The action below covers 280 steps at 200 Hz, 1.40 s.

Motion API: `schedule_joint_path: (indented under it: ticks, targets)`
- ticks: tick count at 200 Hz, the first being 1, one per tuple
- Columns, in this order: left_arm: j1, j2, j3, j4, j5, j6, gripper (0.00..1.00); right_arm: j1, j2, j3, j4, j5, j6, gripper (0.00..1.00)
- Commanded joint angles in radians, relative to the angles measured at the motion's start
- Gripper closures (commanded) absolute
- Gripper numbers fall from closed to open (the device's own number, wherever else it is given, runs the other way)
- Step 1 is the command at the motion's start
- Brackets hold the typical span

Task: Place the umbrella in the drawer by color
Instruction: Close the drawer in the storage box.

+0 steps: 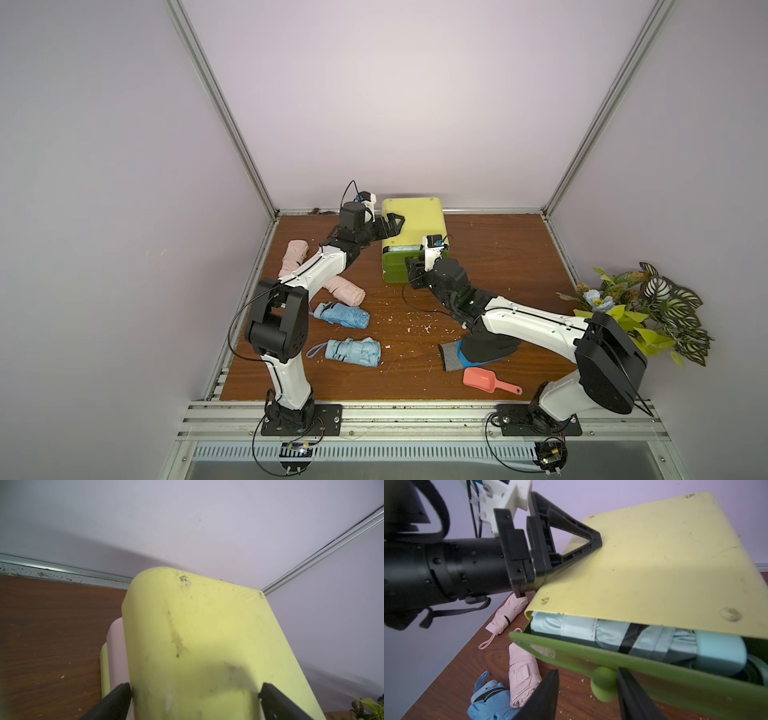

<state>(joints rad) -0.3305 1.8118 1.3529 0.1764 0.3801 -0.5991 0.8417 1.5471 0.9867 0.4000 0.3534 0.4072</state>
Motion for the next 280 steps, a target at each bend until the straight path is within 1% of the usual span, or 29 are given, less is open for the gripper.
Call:
schedule_joint_path:
  ticks: [1, 35, 63, 89, 121, 156, 161, 179, 198, 214, 232, 255, 280]
  targets:
    - [-0.046, -0.025, -0.036, -0.040, 0.045, -0.012, 0.00, -0.022, 0.012, 0.063, 0.054, -0.025, -0.034, 0.48]
    - [-0.056, -0.078, -0.060, -0.019, 0.047, -0.025, 0.00, -0.031, 0.025, 0.070, 0.050, -0.018, -0.061, 0.48]
    - [-0.063, -0.119, -0.091, 0.001, 0.047, -0.035, 0.00, -0.045, 0.034, 0.057, 0.121, -0.066, -0.083, 0.48]
    - [-0.065, -0.153, -0.120, 0.009, 0.046, -0.039, 0.00, -0.050, 0.042, 0.063, 0.145, -0.051, -0.105, 0.47]
    - [-0.065, -0.205, -0.174, 0.004, 0.027, -0.015, 0.00, -0.068, 0.035, 0.037, 0.166, -0.062, -0.103, 0.47]
    - [-0.064, -0.304, -0.319, -0.031, -0.095, 0.064, 0.00, -0.097, -0.018, -0.021, 0.159, -0.109, -0.072, 0.46]
    - [-0.064, -0.316, -0.347, -0.031, -0.110, 0.071, 0.00, -0.102, -0.026, -0.025, 0.148, -0.119, -0.072, 0.45]
    - [-0.065, -0.361, -0.439, -0.004, -0.134, 0.093, 0.00, -0.107, -0.057, -0.029, 0.075, -0.160, -0.079, 0.44]
    - [-0.064, -0.377, -0.489, 0.021, -0.135, 0.103, 0.00, -0.108, -0.096, -0.050, 0.009, -0.202, -0.065, 0.44]
    - [-0.065, -0.370, -0.489, 0.029, -0.141, 0.101, 0.00, -0.107, -0.129, -0.104, 0.012, -0.228, -0.014, 0.43]
    - [-0.065, -0.337, -0.454, 0.025, -0.145, 0.094, 0.00, -0.108, -0.141, -0.188, 0.102, -0.245, 0.050, 0.42]
    - [-0.065, -0.302, -0.421, 0.036, -0.125, 0.072, 0.00, -0.108, -0.103, -0.226, 0.165, -0.256, 0.107, 0.42]
    - [-0.065, -0.300, -0.411, 0.045, -0.117, 0.070, 0.00, -0.109, -0.043, -0.250, 0.265, -0.281, 0.158, 0.41]
